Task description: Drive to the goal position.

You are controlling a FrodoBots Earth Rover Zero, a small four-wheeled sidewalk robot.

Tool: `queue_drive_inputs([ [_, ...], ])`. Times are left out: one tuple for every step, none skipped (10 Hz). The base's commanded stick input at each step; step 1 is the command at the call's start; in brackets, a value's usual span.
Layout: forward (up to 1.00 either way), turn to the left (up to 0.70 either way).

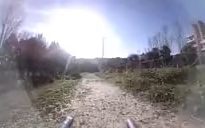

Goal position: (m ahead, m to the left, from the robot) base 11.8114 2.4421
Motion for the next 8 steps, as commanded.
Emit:
queue_drive_inputs([
  [0.5, 0.0],
  [0.5, 0.0],
  [0.5, 0.0],
  [0.5, 0.0],
  [0.5, 0.0],
  [0.5, 0.0],
  [0.5, 0.0],
  [0.5, 0.0],
])
